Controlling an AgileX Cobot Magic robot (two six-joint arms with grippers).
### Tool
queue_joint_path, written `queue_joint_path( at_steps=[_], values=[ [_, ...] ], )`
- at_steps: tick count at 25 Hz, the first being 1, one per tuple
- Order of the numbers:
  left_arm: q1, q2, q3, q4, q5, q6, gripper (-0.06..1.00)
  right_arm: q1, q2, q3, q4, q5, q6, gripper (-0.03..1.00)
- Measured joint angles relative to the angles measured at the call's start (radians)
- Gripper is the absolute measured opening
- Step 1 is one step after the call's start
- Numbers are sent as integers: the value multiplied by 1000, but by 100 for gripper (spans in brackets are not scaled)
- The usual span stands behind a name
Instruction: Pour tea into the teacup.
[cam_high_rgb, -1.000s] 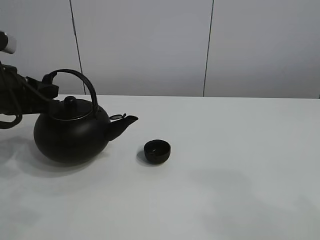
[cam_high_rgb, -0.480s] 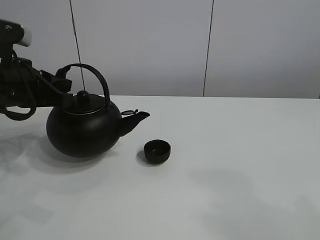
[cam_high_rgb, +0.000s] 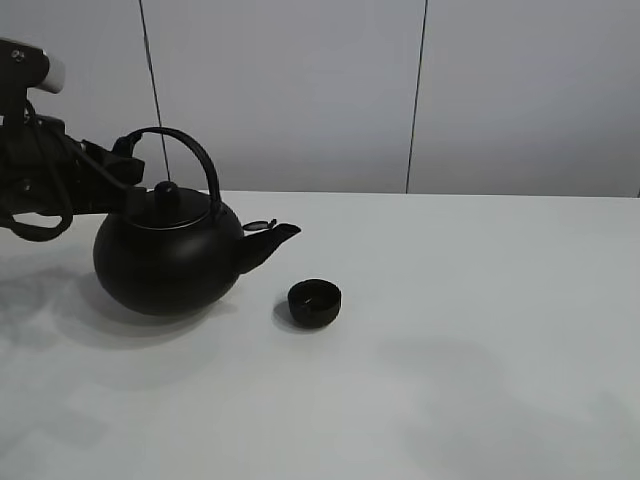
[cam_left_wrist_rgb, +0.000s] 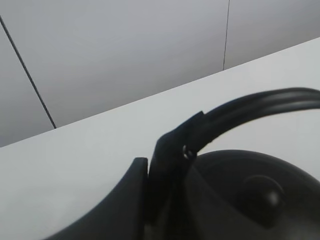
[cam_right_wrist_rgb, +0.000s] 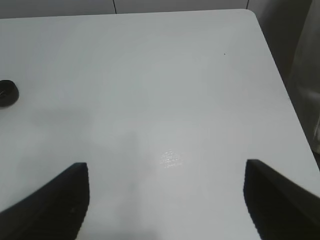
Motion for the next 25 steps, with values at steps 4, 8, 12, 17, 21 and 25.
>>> queue_joint_path(
  at_steps=[4,8,12,17,21,25],
  values=[
    [0,0,0,0,0,0,12,0,0,0,0,0,0,58],
    [0,0,0,0,0,1,12,0,0,0,0,0,0,58],
    [0,0,-2,0,4,11,12,0,0,0,0,0,0,58],
    [0,0,-30,1,42,17,12,0,0,0,0,0,0,58],
    [0,0,-39,1,48,32,12,0,0,0,0,0,0,58],
    [0,0,-40,1,65,50,12,0,0,0,0,0,0,58]
  ],
)
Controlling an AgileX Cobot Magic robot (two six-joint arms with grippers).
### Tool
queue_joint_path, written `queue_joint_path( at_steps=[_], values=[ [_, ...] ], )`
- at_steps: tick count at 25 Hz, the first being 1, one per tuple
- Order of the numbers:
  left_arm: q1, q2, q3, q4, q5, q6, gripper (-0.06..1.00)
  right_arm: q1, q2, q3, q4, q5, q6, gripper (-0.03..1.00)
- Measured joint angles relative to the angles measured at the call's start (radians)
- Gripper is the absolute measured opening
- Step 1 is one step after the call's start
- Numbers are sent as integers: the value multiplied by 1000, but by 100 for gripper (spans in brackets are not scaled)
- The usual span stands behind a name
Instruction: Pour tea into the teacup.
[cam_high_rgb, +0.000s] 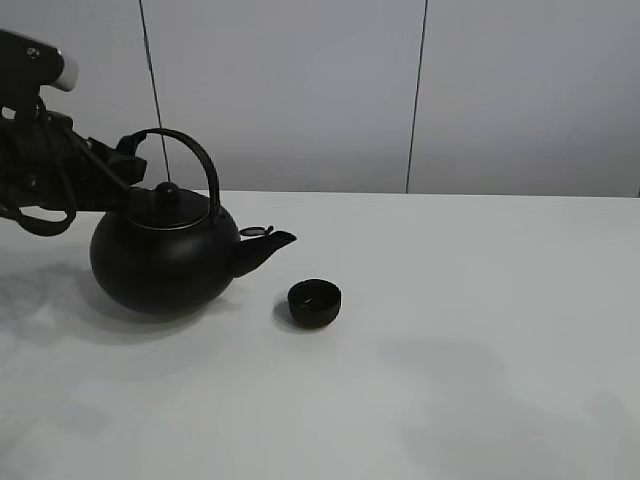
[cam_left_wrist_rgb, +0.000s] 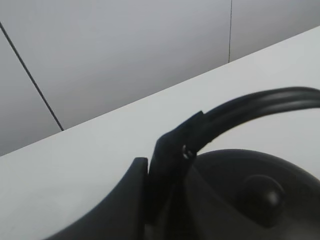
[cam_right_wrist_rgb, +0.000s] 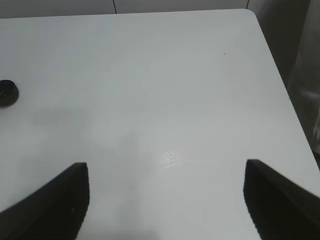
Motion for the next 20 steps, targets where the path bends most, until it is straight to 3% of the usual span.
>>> queue_joint_path(
  at_steps=[20],
  values=[
    [-12,20,-71,53,67,21,12,0,0,0,0,0,0,58]
  ],
)
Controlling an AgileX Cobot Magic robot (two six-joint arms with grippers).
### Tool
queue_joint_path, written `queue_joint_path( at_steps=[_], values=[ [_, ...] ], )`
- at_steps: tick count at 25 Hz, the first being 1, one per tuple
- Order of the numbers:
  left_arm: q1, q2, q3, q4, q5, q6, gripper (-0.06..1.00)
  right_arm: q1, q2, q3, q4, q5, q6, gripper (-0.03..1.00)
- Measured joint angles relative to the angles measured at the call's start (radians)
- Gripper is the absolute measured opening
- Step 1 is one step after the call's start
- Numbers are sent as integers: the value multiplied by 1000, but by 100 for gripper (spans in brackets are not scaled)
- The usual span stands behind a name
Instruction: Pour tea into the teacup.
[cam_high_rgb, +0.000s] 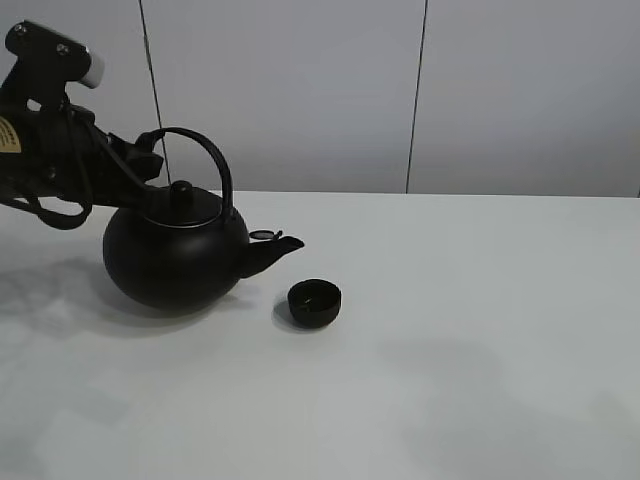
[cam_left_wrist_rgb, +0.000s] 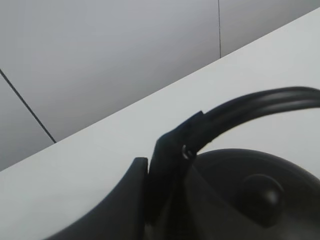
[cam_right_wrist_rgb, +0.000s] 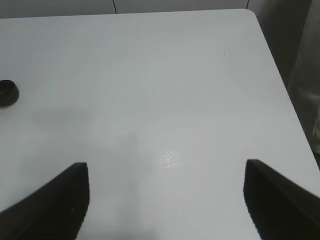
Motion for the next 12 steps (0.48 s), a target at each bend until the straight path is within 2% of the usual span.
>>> queue_joint_path(
  at_steps=[12],
  values=[
    [-21,24,-18,8,6,37,12,0,0,0,0,0,0,58]
  ],
)
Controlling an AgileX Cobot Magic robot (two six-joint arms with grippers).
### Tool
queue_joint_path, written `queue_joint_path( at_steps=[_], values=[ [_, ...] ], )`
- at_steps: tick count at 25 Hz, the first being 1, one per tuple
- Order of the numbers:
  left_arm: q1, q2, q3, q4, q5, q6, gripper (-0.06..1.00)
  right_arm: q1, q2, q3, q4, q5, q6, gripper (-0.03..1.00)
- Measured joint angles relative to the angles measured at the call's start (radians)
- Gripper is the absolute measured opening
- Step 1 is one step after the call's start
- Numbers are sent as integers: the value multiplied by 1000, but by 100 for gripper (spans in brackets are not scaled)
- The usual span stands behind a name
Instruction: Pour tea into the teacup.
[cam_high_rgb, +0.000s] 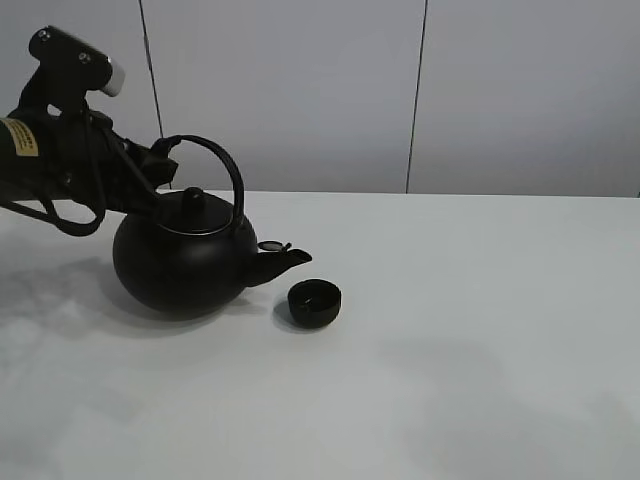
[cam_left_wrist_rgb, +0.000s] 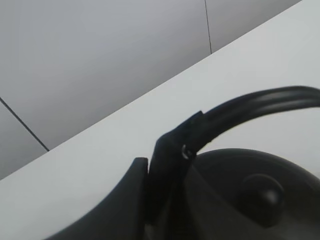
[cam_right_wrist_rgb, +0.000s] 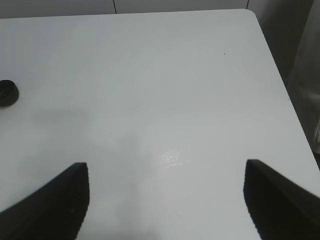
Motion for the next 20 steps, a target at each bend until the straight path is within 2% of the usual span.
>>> queue_joint_path(
  at_steps=[7,20],
  values=[
    [0,0,-35,1,33,39,12,0,0,0,0,0,0,58],
    [-8,0,-37,28,42,48,11,0,0,0,0,0,0,58]
  ],
)
